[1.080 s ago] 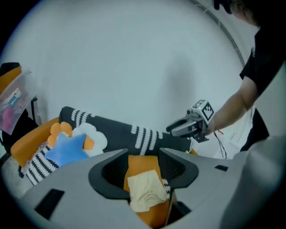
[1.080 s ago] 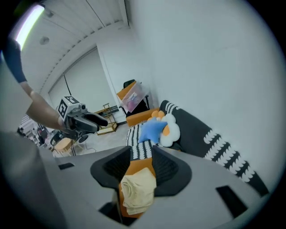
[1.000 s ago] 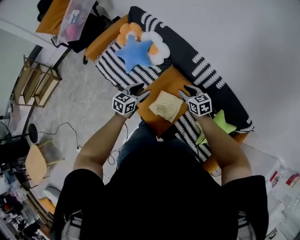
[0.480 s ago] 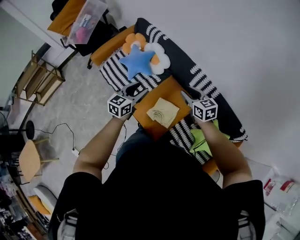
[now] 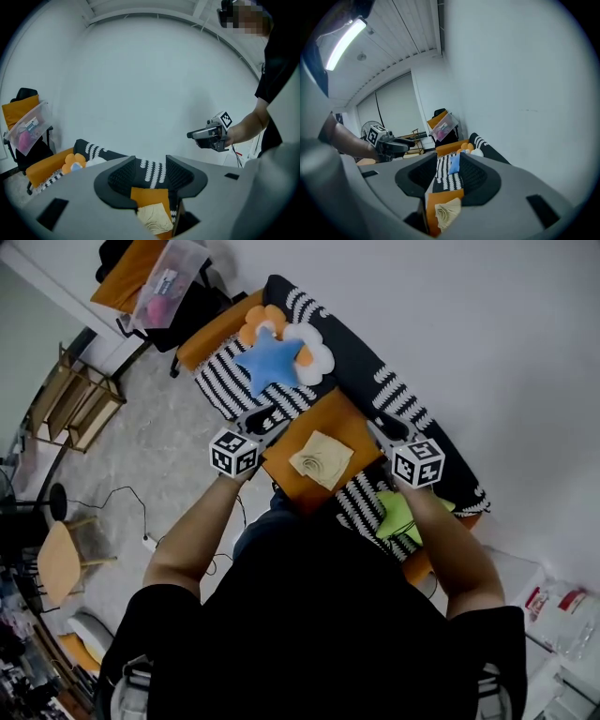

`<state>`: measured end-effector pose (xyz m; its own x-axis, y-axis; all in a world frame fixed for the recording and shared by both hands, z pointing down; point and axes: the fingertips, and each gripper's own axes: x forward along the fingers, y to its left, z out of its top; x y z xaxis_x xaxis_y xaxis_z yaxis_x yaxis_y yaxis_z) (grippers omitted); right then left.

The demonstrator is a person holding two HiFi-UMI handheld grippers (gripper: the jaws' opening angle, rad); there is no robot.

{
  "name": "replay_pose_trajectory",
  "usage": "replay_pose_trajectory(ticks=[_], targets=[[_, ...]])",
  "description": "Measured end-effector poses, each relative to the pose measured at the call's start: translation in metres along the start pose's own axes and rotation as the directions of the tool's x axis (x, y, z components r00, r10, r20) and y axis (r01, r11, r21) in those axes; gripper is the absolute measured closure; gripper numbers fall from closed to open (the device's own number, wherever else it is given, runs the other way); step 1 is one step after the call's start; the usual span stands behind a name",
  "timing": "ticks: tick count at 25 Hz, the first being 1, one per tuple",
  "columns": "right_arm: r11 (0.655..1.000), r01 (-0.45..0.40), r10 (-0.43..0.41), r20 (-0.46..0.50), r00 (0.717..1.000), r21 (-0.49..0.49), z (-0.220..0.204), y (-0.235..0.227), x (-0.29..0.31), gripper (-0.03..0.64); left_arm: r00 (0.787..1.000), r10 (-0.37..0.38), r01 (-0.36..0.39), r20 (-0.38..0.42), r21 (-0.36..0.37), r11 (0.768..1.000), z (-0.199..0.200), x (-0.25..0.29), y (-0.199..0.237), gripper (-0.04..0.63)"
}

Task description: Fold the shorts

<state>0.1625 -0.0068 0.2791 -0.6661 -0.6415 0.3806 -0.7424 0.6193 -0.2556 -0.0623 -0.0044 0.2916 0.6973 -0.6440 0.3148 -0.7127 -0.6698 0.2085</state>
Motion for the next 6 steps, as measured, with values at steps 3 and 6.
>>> replay_pose_trajectory(ticks=[3,6], targets=[[1.000,0.007,-0.007,0.013,1.000,0.005,0.0064,0.0012,-0.0038,0.462,1.000,0.005,-0.005,0.000,0.003,1.000,0.0013,-0.0007,0.0049,0.376],[1.000,0.013,-0.013,0.019,1.000,0.014,0.0089,0.0003,-0.0077,0.462,1.000,0.004,-0.004,-0.002,0.008,1.000,0.0020,0.0016,0.0077,0.377]])
